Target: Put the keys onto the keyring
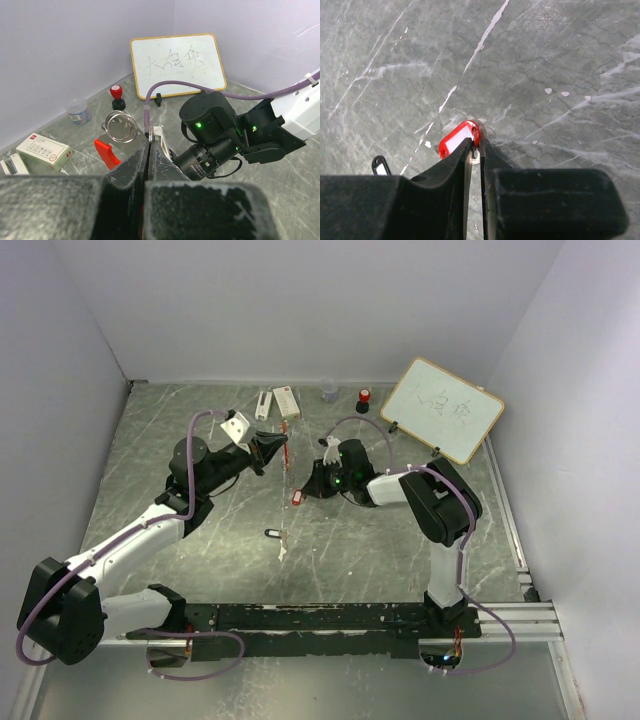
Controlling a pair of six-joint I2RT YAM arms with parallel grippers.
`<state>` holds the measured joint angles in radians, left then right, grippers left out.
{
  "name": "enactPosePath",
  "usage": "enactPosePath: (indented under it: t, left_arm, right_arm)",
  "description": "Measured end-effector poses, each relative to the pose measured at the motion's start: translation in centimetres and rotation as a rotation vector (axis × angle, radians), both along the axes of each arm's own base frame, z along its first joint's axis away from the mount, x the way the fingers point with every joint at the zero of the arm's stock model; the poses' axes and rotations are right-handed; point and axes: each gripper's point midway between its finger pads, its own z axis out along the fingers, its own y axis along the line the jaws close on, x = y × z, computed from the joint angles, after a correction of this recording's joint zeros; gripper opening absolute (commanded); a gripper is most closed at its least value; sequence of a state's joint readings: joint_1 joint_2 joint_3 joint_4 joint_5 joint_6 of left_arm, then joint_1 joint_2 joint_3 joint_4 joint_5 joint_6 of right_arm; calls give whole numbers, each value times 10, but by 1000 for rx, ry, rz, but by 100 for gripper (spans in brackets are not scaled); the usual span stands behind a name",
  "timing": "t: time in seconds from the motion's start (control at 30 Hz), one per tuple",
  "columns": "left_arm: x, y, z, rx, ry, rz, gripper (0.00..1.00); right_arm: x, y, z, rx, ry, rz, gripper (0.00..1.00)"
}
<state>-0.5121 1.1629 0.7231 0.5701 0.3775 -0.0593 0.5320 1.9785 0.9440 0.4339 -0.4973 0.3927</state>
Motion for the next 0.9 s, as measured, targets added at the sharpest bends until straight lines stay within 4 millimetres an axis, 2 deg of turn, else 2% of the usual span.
enactPosePath:
  t: [0.13, 0.27, 0.4, 0.7, 0.83, 0.9]
  left_arm:
    - [0, 0, 0, 0, 1, 0, 7]
    - [0, 0, -1, 1, 2, 1, 7]
    - [0, 1, -1, 1, 3, 4, 7]
    - [4, 2, 0, 0, 1, 12, 7]
    - [5, 1, -3, 3, 7, 13, 7]
    - [6, 1, -3, 3, 7, 13, 7]
  right_arm:
    - [1, -1, 0, 0, -8, -5, 0]
    - [1, -5, -1, -4, -36, -18, 0]
    - [-12, -21, 8, -42, -103, -33, 0]
    - [-9, -28, 106, -30, -399, 29, 0]
    - [-15, -34, 141, -33, -503, 49, 0]
    - [-18, -38, 152, -46, -545, 59, 0]
